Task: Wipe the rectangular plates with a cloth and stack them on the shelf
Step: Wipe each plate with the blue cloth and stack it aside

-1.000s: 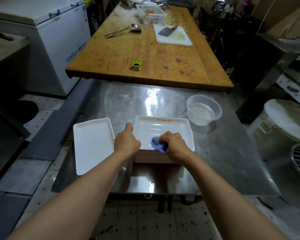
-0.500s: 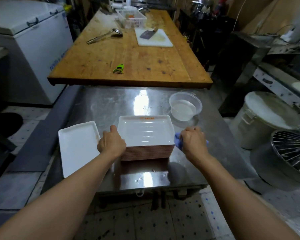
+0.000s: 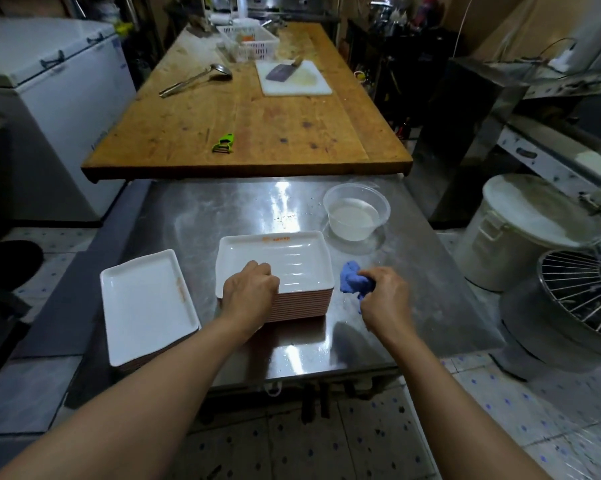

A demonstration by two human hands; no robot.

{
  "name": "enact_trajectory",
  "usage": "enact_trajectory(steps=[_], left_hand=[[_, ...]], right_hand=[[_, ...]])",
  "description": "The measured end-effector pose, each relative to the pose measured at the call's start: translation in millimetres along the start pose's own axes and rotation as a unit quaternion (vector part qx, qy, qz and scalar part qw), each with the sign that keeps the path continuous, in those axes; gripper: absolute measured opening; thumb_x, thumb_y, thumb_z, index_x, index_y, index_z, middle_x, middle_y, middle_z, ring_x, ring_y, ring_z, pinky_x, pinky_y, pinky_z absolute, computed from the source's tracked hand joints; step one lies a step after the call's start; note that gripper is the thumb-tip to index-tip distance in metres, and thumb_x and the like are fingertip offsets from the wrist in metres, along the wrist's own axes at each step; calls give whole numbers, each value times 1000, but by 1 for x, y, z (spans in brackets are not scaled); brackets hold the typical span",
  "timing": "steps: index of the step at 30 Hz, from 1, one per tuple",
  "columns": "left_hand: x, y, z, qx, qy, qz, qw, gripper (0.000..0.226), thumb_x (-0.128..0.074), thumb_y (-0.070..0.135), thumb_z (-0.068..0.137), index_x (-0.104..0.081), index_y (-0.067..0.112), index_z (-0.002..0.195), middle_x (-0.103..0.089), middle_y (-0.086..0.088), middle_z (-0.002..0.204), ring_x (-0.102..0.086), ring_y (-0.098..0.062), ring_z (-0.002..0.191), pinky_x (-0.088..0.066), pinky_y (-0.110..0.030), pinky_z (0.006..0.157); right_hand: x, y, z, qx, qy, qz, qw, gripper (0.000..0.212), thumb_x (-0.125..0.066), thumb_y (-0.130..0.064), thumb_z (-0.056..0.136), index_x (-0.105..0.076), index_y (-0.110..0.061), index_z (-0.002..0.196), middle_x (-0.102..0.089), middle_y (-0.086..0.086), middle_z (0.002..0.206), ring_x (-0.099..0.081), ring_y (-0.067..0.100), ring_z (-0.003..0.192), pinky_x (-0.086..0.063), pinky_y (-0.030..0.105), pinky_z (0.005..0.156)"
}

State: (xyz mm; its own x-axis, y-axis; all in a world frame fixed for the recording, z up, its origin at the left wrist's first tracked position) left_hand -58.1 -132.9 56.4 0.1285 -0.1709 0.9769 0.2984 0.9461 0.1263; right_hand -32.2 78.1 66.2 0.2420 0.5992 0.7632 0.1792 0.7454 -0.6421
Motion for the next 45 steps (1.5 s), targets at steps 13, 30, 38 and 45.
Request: enact_trajectory(steps=[13,30,38,45], left_hand=[[50,-5,14,-15,92,4,996,24,-78,6,70,-55,11,74,-56,-5,50,-51,-29,40,-21,-25,44],[156,4,-2,218,130,-583,772,21,-55,7,92,-58,13,72,-59,-5,67,-51,-16,60,-41,-28,61],[174,6,-21,208,153,-604,754,21,-52,6,93,-60,14,75,-64,-1,64,-57,-11,57,-48,-28,59],[182,11,-33,259,159,-653,693,18,-50,6,94,-62,11,81,-65,-13,76,-59,-27,74,-52,-47,77]], right_hand=[[32,-38,-10,-21,24,83,996,23,-44,15,73,-64,5,75,-58,8,56,-55,19,43,-50,33,41],[80,-185,-10,264,186,130,938,35,-51,-22,89,-65,-6,116,-59,7,128,-50,25,115,-29,18,95],[67,-224,-4,301,239,-8,923,40,-43,-33,87,-61,-27,122,-54,4,124,-36,24,112,-29,35,87],[64,-209,-2,323,196,-38,925,50,-28,-38,95,-51,-17,134,-53,7,135,-45,32,125,-38,46,102]])
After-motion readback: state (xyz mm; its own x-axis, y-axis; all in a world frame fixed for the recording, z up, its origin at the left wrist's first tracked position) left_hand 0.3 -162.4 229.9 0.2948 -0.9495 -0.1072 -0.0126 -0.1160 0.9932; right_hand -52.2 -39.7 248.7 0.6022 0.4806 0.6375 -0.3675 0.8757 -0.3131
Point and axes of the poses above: each hand's wrist, its own z-axis towards the middle knuckle, its own x-axis out of the back of the hand, y = z × x, the point moved 1 cm from there along z, towards the middle knuckle
